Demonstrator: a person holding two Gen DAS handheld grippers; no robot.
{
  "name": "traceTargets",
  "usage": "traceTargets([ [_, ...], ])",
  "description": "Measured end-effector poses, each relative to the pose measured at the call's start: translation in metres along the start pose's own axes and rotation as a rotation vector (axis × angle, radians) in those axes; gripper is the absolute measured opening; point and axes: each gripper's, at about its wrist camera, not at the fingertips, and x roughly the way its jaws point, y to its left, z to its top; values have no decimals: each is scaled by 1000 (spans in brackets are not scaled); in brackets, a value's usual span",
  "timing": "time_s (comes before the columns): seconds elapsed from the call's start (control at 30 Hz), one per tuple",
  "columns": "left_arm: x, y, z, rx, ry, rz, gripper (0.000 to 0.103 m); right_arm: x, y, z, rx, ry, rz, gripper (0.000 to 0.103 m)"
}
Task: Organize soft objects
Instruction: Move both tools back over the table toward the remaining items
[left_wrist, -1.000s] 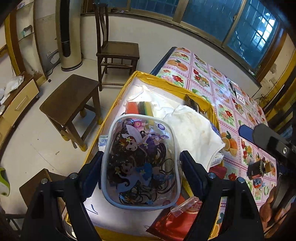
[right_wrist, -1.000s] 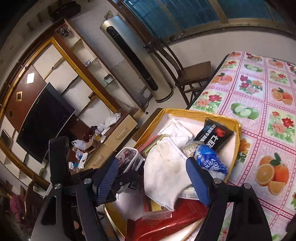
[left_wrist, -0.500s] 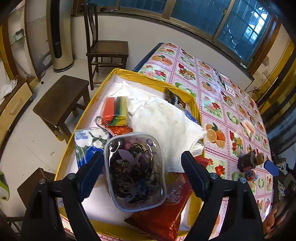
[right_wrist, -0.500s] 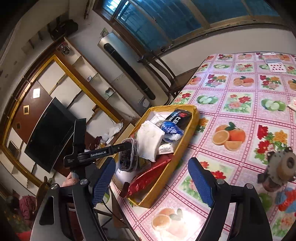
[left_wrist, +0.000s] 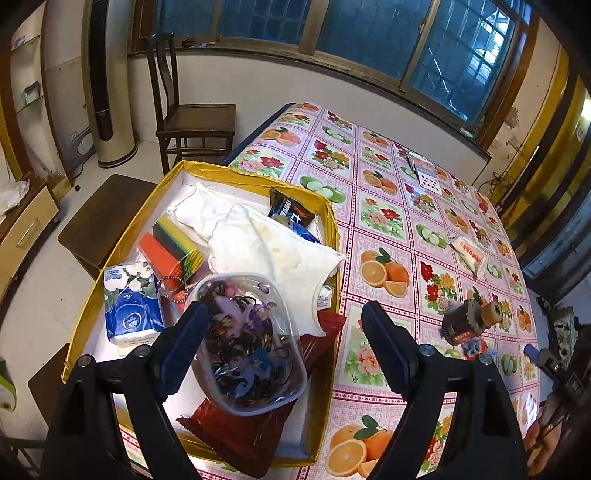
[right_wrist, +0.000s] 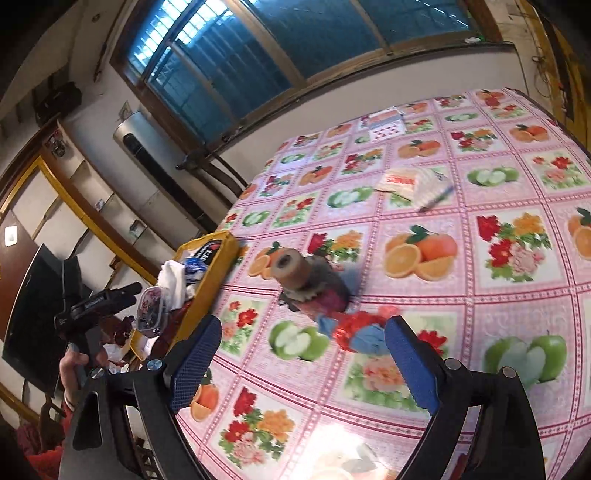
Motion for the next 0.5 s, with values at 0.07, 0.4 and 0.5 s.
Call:
traceTargets([
  [0.07, -4, 0, 1, -10, -14, 16, 86, -2, -19, -5, 37, 4, -12, 92],
  [0.4, -7, 6, -6, -46, 11, -33, 86, 3, -41, -10, 88, 18, 8, 92],
  [0.5, -9, -21, -17, 38, -11, 11, 86, 5, -33, -11, 77, 16, 28, 92],
])
